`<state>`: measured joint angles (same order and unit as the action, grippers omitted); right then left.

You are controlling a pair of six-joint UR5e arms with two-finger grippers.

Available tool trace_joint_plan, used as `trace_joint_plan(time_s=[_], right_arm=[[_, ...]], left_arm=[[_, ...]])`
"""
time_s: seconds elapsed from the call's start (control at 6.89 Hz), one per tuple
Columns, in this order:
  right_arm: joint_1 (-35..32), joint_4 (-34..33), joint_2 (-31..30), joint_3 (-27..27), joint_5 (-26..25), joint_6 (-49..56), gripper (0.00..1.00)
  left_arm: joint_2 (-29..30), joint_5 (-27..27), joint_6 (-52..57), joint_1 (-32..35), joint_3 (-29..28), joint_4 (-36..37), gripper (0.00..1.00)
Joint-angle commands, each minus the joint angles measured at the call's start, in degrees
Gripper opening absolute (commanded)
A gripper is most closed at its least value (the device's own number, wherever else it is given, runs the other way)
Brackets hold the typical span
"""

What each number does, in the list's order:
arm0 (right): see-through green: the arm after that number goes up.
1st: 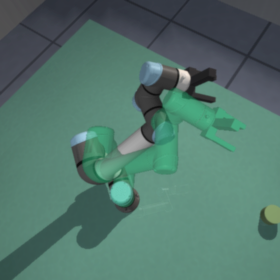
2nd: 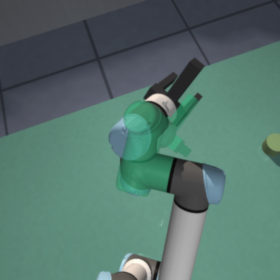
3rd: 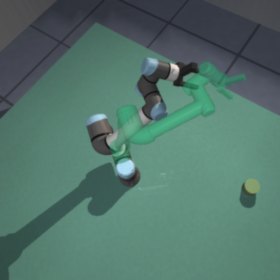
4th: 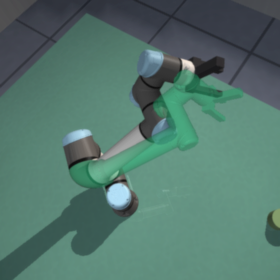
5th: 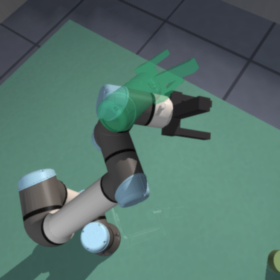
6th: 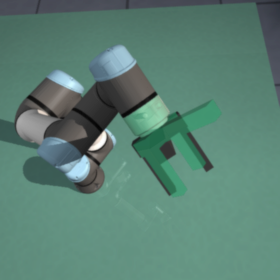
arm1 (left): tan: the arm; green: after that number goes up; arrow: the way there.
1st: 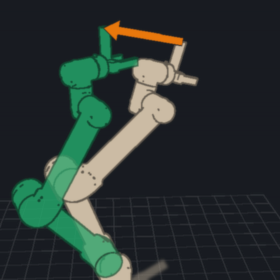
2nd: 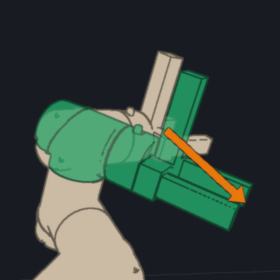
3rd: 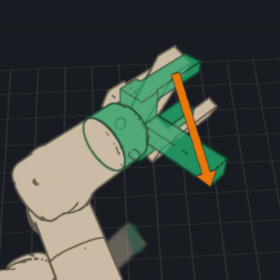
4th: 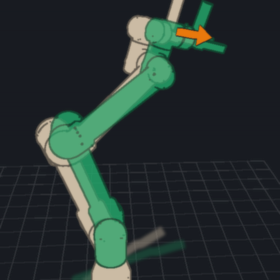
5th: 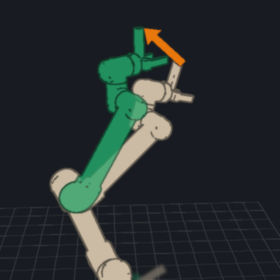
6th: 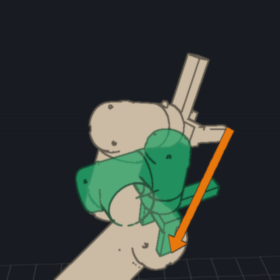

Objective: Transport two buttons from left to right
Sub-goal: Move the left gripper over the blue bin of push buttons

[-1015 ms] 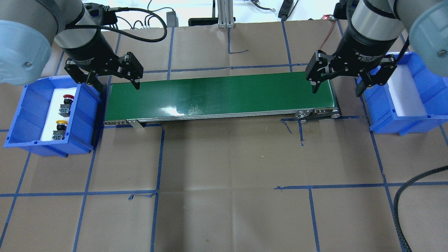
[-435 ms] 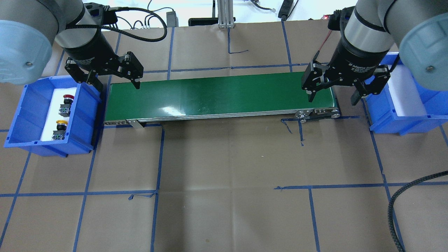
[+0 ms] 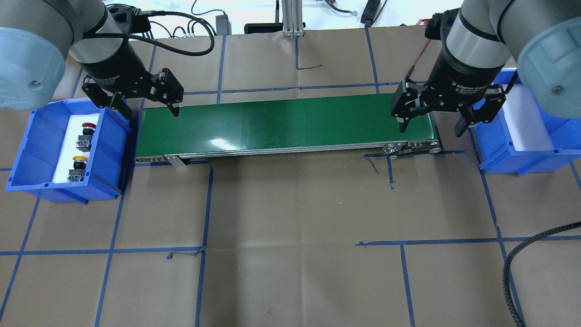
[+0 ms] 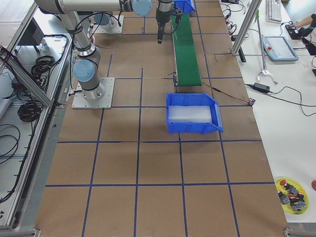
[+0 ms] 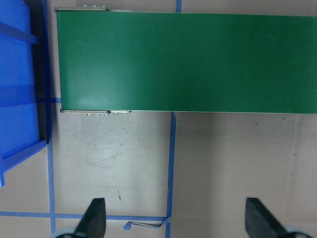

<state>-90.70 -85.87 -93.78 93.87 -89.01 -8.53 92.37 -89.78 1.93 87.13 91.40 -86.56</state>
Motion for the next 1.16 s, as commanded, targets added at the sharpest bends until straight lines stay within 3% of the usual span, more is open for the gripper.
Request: trace_joint_plan(time_s=[0.0,0.58,1.02], right_arm=[[0.0,0.0,0.0,0.0,0.1,0.0,1.00],[0.0,0.0,0.0,0.3,0.1,0.0,1.00],[0.0,0.0,-0.1,0.1,0.0,0.0,1.00]], left_arm=[[0.5,0.0,2.6,-4.0,0.0,0.9,1.00],[1.9,0.0,19.3,-21.1,0.2,0.4,1.00],[6.9,-0.1,32.2,-31.0,0.2,5.1,1.00]])
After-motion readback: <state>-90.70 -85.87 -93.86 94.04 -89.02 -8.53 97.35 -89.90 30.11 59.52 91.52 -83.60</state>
